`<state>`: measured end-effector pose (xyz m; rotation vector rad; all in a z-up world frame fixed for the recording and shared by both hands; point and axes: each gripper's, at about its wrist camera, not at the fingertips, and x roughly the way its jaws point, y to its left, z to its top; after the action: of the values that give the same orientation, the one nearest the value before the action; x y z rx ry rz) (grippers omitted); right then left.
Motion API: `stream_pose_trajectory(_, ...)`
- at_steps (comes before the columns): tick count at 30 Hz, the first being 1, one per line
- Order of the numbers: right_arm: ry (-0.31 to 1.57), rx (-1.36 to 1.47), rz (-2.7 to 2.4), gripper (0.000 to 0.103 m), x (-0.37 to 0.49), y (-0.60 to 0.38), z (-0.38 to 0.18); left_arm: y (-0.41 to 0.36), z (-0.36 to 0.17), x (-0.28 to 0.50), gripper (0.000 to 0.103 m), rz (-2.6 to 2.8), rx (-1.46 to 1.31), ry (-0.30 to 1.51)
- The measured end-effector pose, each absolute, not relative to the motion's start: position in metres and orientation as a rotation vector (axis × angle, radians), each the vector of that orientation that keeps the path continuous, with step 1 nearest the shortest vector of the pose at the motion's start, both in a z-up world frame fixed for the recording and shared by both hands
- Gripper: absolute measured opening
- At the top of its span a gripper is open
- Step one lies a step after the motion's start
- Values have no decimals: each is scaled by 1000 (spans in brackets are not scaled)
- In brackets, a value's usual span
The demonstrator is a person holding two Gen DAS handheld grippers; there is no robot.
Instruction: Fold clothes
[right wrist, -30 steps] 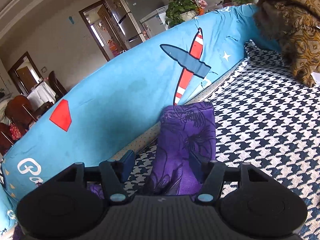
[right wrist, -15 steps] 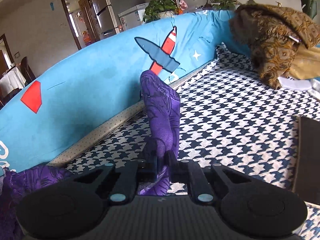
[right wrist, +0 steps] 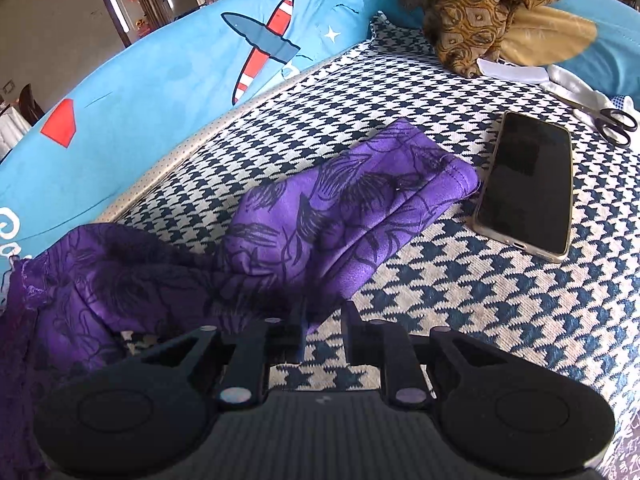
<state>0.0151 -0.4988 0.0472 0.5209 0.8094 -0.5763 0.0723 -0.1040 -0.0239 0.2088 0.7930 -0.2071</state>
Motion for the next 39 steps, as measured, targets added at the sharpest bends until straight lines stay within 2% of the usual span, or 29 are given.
stream_pose_trajectory(7, 716, 476, -446, 18, 13, -491, 73, -104, -24, 73, 103, -205, 205, 796)
stream_pose_trajectory(8, 692, 456, -423, 19, 17, -492, 77, -104, -24, 72, 103, -204, 205, 796)
stream_pose_trajectory(11, 636, 449, -398, 32, 30, -499, 85, -104, -24, 73, 103, -203, 205, 795)
stream_pose_trajectory(17, 684, 422, -373, 43, 62, -509, 70, -103, -25, 73, 103, -203, 200, 796)
stream_pose_trajectory(23, 748, 351, -388, 44, 83, -509, 49, -103, -25, 74, 103, -201, 198, 794)
stream_pose_trajectory(25, 765, 322, -402, 39, 89, -509, 42, -103, -25, 73, 103, -200, 197, 793)
stream_pose_trajectory(26, 774, 308, -409, 21, 92, -509, 39, -103, -25, 74, 103, -201, 196, 794)
stream_pose_trajectory(27, 791, 310, -414, 11, 94, -511, 35, -103, -25, 74, 103, -201, 194, 795)
stream_pose_trajectory(30, 746, 332, -427, 8, 91, -516, 38, -103, -25, 74, 103, -200, 187, 799)
stream_pose_trajectory(36, 447, 308, -551, 8, 69, -517, 76, -104, -26, 75, 103, -196, 179, 800)
stream_pose_trajectory(39, 491, 326, -568, 8, 77, -523, 67, -104, -26, 75, 103, -197, 178, 800)
